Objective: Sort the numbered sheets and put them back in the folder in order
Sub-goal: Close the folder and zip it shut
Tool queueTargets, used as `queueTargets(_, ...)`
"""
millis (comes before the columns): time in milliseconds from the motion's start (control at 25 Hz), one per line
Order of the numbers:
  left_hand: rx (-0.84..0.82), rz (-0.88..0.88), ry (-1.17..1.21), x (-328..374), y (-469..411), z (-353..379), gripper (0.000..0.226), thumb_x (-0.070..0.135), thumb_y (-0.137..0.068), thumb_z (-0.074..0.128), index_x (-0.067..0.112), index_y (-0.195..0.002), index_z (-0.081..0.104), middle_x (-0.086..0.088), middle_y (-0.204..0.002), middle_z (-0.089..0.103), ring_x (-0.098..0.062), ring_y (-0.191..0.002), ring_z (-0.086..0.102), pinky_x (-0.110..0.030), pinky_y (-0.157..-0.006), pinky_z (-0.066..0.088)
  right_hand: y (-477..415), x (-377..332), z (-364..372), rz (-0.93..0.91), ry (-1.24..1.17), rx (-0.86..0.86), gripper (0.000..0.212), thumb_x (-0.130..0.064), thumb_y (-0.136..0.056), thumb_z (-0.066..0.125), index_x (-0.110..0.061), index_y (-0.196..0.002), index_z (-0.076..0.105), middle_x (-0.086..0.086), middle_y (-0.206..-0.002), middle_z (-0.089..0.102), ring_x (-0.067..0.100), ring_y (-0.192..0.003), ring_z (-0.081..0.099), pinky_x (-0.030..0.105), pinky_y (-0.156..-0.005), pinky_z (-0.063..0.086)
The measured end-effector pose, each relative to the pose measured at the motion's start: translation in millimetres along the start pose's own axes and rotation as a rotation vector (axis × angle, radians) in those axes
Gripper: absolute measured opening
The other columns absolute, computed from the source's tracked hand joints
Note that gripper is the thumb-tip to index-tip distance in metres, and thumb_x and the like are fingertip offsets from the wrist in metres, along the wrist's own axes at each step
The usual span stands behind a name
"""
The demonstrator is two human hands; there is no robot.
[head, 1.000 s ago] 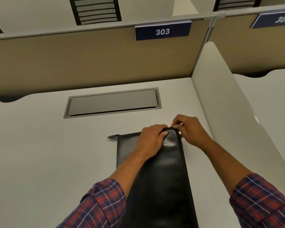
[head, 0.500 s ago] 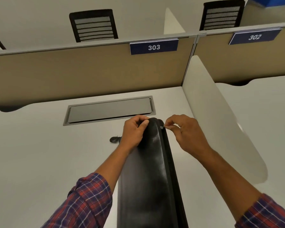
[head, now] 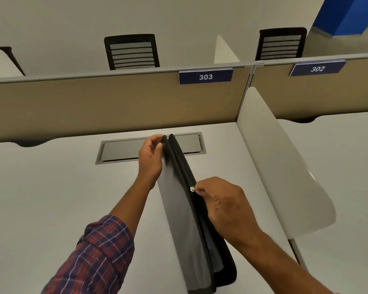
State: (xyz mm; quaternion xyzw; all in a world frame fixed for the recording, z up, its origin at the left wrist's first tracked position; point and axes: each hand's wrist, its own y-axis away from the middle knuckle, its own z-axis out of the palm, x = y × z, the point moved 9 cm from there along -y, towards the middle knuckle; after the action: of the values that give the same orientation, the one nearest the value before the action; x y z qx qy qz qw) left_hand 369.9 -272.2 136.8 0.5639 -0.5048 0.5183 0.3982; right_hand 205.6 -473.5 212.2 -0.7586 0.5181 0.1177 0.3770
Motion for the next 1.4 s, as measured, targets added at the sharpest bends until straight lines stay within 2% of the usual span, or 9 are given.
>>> queueTargets(120,-0.291,0.431,-0.335,63,45,7,0.076,-0.017,-0.088,0.049,0.019,-0.154,0.046,0.006,-0.163,0.041,-0.008,-0.154,0.031,-0.043,-0.129,0.024,-6,-13,-1,-0.032,0.02,0.016,0.01,-0.012,-0.095,0.07,-0.01,-0.102,0.077,0.003,-0.089,0.076,0.015,-0.075,0.072,0.022,-0.078,0.06)
queueTargets(200,-0.56,0.826,-0.63,92,100,21,0.08,-0.009,-0.081,0.058,0.012,-0.157,0.043,0.0,-0.168,0.032,-0.017,-0.159,0.019,-0.046,-0.13,0.016,-7,-26,-3,-0.078,0.052,0.013,0.008,-0.012,-0.095,0.072,-0.011,-0.102,0.076,0.003,-0.089,0.075,0.015,-0.076,0.071,0.022,-0.077,0.06)
queueTargets(320,-0.81,1.133,-0.865,87,146,24,0.06,0.026,-0.102,0.06,0.008,-0.157,0.043,-0.006,-0.167,0.034,-0.02,-0.159,0.021,-0.046,-0.129,0.022,-3,-32,-3,-0.112,0.07,0.033,0.019,-0.019,-0.093,0.069,-0.01,-0.108,0.077,0.006,-0.095,0.078,0.016,-0.08,0.074,0.023,-0.083,0.059)
queueTargets(440,-0.728,1.305,-0.908,80,145,12,0.055,0.037,-0.107,0.059,0.003,-0.15,0.052,-0.012,-0.159,0.047,-0.024,-0.153,0.036,-0.047,-0.122,0.037,6,-36,3,-0.136,0.103,0.024,0.027,-0.007,-0.081,0.086,-0.008,-0.106,0.077,0.008,-0.094,0.078,0.02,-0.078,0.076,0.029,-0.08,0.061)
queueTargets(720,-0.414,1.297,-0.977,87,137,-6,0.048,0.036,-0.106,0.06,0.002,-0.139,0.063,-0.015,-0.141,0.064,-0.031,-0.136,0.057,-0.044,-0.116,0.043,16,-49,-22,-0.247,0.231,0.016,0.009,-0.021,-0.089,0.079,-0.013,-0.091,0.076,0.004,-0.081,0.073,0.019,-0.068,0.067,0.029,-0.062,0.059)
queueTargets(880,-0.273,1.193,-0.978,84,125,-34,0.047,0.034,-0.105,0.064,0.0,-0.136,0.064,-0.017,-0.128,0.066,-0.033,-0.119,0.062,-0.044,-0.109,0.047,32,-44,-37,-0.288,0.305,0.067,0.023,-0.029,-0.099,0.057,-0.016,-0.093,0.074,0.0,-0.083,0.072,0.019,-0.073,0.062,0.029,-0.059,0.044)
queueTargets(1000,-0.223,1.13,-1.013,72,123,-41,0.047,0.032,-0.106,0.061,0.0,-0.14,0.061,-0.017,-0.13,0.065,-0.036,-0.122,0.061,-0.046,-0.111,0.044,53,-22,-52,-0.242,0.289,0.163,0.024,-0.022,-0.104,0.053,-0.012,-0.095,0.073,0.001,-0.087,0.071,0.022,-0.078,0.061,0.034,-0.062,0.048)
queueTargets(1240,-0.395,1.251,-0.976,73,150,7,0.047,0.011,-0.104,0.061,0.015,-0.15,0.055,-0.018,-0.16,0.044,-0.037,-0.15,0.039,-0.057,-0.12,0.033,55,7,-61,-0.047,0.206,0.178,0.009,-0.007,-0.097,0.068,-0.013,-0.091,0.07,0.0,-0.083,0.065,0.02,-0.07,0.056,0.044,-0.061,0.046)
queueTargets(1400,-0.403,1.245,-0.849,83,166,39,0.038,0.018,-0.103,0.068,0.01,-0.14,0.065,-0.014,-0.155,0.051,-0.032,-0.149,0.042,-0.058,-0.118,0.037,43,23,-72,0.243,-0.08,0.182,0.006,-0.016,-0.094,0.075,-0.017,-0.088,0.076,-0.005,-0.076,0.071,0.011,-0.067,0.063,0.025,-0.062,0.056)
